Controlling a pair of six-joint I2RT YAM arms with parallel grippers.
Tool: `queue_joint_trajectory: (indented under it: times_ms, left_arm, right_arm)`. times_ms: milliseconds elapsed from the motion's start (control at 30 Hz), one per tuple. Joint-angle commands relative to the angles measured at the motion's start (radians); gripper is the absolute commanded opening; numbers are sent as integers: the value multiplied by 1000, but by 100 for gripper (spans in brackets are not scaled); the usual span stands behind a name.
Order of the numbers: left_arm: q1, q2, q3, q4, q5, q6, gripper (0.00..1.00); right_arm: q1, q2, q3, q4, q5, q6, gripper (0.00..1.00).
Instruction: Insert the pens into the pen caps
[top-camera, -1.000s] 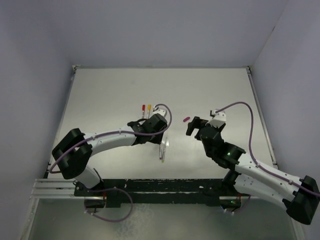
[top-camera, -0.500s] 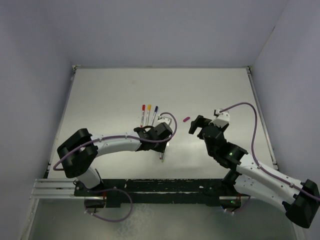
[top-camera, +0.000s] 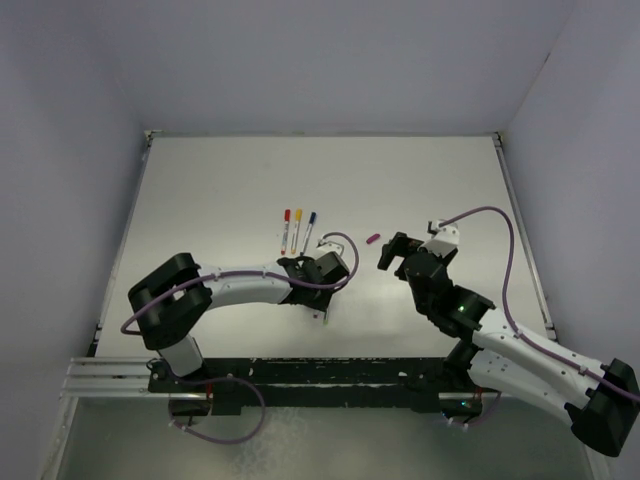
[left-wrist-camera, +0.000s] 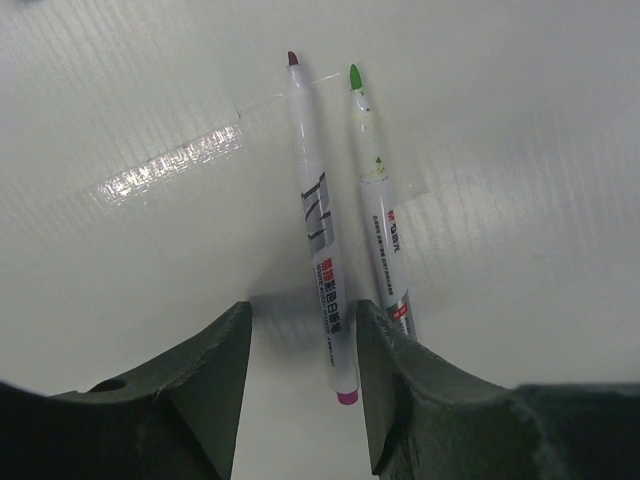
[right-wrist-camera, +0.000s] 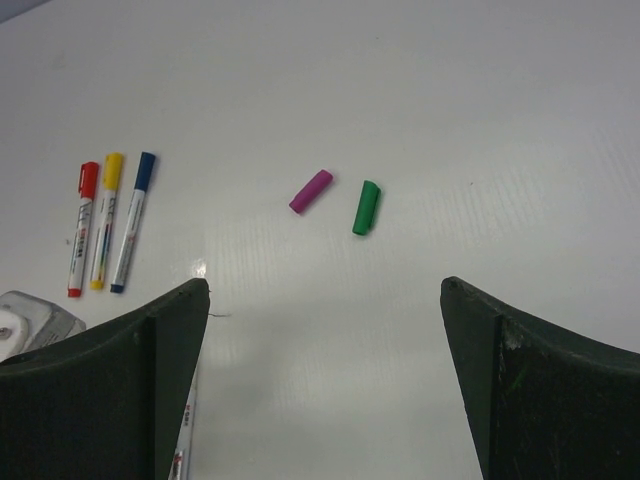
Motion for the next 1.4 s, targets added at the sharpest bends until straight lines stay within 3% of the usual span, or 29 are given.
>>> queue_joint_trajectory:
  times_ms: [0,767,967,1100,1200,1367]
  left_arm:
    - [-5,28,37,-3,-35,-25,49]
    - [-5,70,-7,-84,37,-49,33]
    - [-5,83,-23,-80,68,-44,20]
    - [-5,98,-67,-38,98,-53,0]
    - [-5,90,-87,-22,94,-62,0]
    - [-5,-5,-97,-34,40,-58,0]
  right_arm:
    - [-5,-13,-2,15,8,25,100]
    - [-5,-27,27,-33,5,57,100]
    - [-5,-23,41,-33,12,58,100]
    - [-5,-12,56,-34,25,47,100]
    - [-5,14,76,-42,40,35,96]
    - [-5,88,130,-45,54,10,74]
